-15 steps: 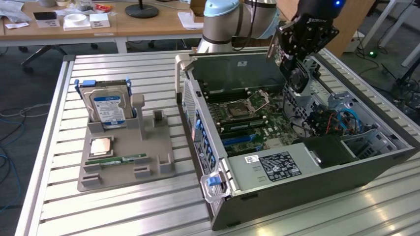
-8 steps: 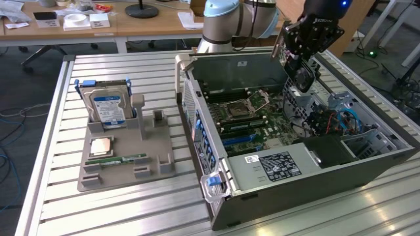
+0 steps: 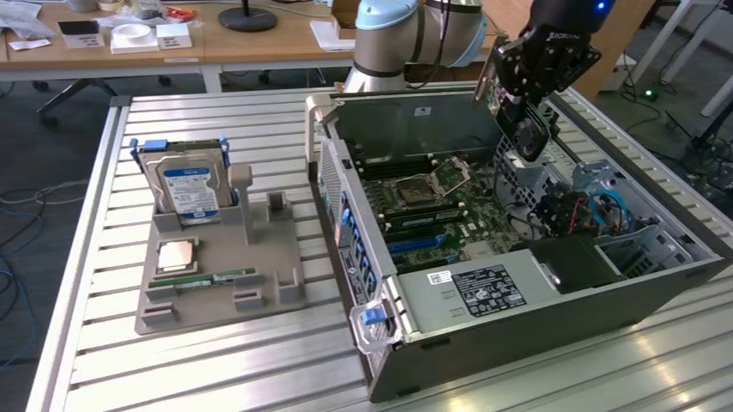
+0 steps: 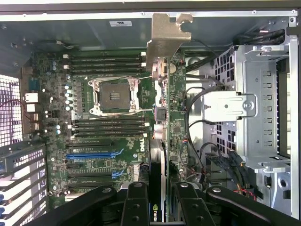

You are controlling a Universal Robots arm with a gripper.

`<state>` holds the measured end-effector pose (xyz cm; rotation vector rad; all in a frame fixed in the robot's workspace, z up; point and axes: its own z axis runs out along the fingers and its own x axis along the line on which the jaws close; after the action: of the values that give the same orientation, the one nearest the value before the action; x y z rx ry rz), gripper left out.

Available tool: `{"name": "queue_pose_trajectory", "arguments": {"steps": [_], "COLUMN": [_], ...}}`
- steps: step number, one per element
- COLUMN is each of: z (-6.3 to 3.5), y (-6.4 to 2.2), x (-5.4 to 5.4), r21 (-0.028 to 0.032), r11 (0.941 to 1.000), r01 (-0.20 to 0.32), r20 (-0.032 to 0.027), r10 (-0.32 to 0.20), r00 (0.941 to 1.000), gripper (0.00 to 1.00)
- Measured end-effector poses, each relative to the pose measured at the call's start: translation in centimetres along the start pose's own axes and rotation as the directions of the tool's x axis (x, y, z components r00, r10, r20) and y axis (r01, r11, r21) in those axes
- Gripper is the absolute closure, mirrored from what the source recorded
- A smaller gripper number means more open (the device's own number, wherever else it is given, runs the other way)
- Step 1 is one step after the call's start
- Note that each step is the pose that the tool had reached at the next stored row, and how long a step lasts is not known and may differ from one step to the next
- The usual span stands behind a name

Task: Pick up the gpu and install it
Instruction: 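Insert the gpu into the slot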

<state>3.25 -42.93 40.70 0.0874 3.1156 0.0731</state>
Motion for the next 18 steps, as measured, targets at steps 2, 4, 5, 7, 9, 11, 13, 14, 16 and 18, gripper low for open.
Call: {"name": "queue_pose_trajectory", "arguments": {"steps": [2, 4, 5, 7, 9, 11, 13, 14, 16, 18], "z": [0.00, 0.00, 0.00, 0.00, 0.00, 0.01, 0.02, 0.03, 0.06, 0.07], "y": [0.00, 0.00, 0.00, 0.00, 0.00, 0.00, 0.00, -0.01, -0.01, -0.01], "x": [0.00, 0.00, 0.00, 0.00, 0.00, 0.01, 0.02, 0.03, 0.05, 0.06], "r21": [0.0001, 0.0000, 0.0000, 0.0000, -0.0003, -0.0007, -0.0012, -0.0014, -0.0023, -0.0030], "r11": [1.0000, 1.0000, 1.0000, 1.0000, 0.9999, 0.9994, 0.9984, 0.9977, 0.9955, 0.9925], "r01": [0.000, 0.000, 0.000, 0.004, 0.015, 0.034, 0.056, 0.068, 0.094, 0.123], "r20": [0.0000, -0.0001, 0.0000, -0.0001, -0.0007, -0.0017, -0.0027, -0.0033, -0.0044, -0.0057], "r10": [0.000, 0.000, 0.000, -0.004, -0.015, -0.034, -0.056, -0.068, -0.094, -0.123], "r00": [1.0000, 1.0000, 1.0000, 1.0000, 0.9999, 0.9994, 0.9984, 0.9977, 0.9955, 0.9924], "gripper": [0.74, 0.74, 0.74, 0.74, 0.74, 0.74, 0.74, 0.74, 0.74, 0.74]}}
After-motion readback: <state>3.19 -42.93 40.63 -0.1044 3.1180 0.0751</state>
